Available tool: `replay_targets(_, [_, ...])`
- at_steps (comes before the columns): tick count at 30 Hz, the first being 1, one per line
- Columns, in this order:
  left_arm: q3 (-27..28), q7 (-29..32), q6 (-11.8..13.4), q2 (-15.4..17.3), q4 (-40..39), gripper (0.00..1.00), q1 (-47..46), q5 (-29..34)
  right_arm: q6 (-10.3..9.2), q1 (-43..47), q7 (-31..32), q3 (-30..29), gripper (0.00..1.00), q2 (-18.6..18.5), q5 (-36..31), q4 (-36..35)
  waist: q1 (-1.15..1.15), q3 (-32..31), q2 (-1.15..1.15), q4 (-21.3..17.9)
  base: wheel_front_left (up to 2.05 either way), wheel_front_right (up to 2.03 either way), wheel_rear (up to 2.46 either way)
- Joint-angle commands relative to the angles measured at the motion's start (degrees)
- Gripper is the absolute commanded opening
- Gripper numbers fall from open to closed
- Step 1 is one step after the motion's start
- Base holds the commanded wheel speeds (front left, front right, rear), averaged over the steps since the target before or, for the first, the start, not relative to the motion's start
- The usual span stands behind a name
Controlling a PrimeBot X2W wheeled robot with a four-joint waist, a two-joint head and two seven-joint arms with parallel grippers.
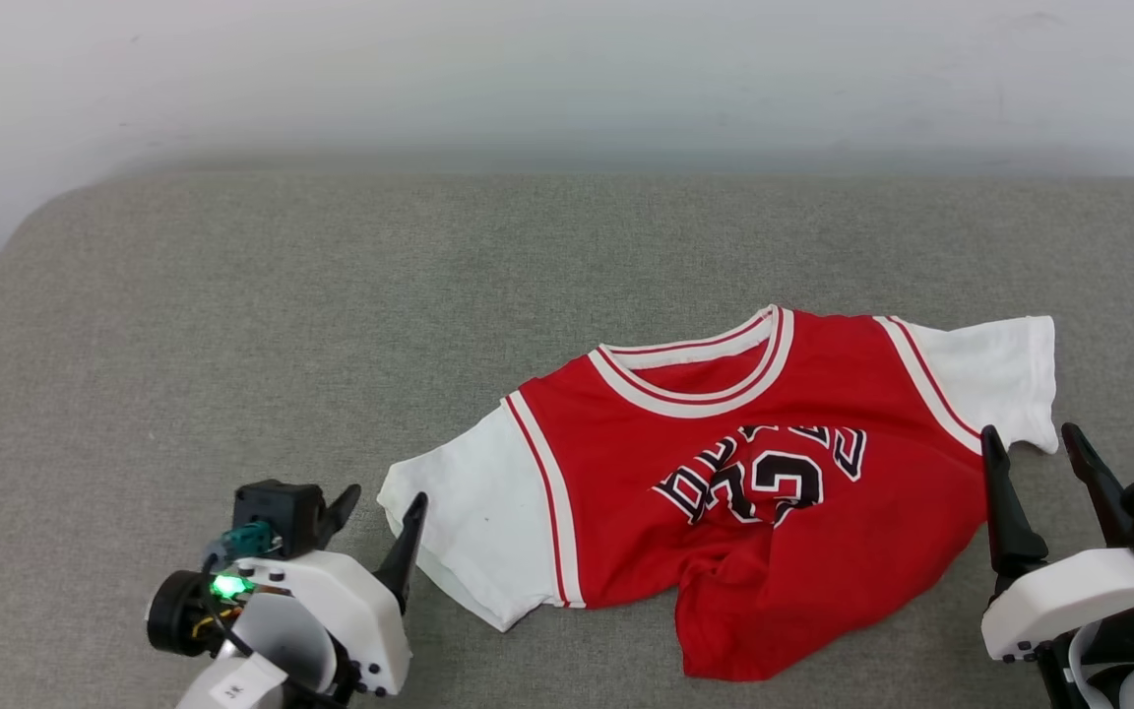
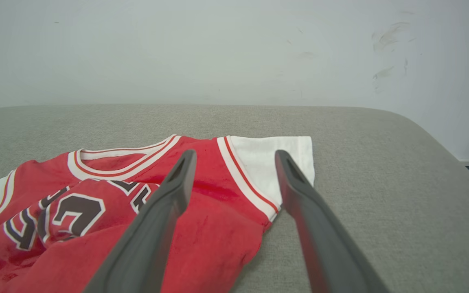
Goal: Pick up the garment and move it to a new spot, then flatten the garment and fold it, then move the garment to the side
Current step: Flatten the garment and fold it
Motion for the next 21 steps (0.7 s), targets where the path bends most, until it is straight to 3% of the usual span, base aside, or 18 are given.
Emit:
replay_targets(1, [0.3, -0.2, -0.1, 0.5, -0.3, 1.00, 0.3, -0.1, -0.06, 0.5, 0.0, -0.1, 1.00, 0.2, 0.2, -0.3, 0.00, 0.1, 0.00, -0.1, 0.00, 0.00, 0.00])
replay_targets(5, [1.3, 2.1, -0.6, 3.0, -1.6, 1.00, -1.6, -0.5, -0.06, 0.2, 0.2, -0.1, 1.00, 0.2, 0.3, -1.2, 0.00, 1.1, 0.00, -0.5, 0.00, 0.00, 0.00])
replay_targets(10, [1.6, 10.7, -1.7, 6.2, -1.9, 1.00, -5.0, -2.3, -0.06, -0.6, 0.3, 0.3, 1.00, 0.2, 0.1, -1.9, 0.00, 3.5, 0.00, -1.6, 0.00, 0.00, 0.00])
replay_targets(16, [1.1, 18.2, -1.8, 7.8, -1.6, 1.00, -8.0, -3.8, -0.06, -1.3, 0.1, 0.4, 1.00, 0.4, 0.0, -2.2, 0.00, 6.8, 0.00, -3.0, 0.00, 0.00, 0.00])
replay_targets(21, [0.2, 20.9, -1.4, 7.5, -0.6, 1.00, -9.4, -4.0, -0.06, -1.7, -0.1, 0.2, 1.00, 0.4, 0.0, -2.5, 0.00, 9.3, 0.00, -3.9, 0.00, 0.00, 0.00])
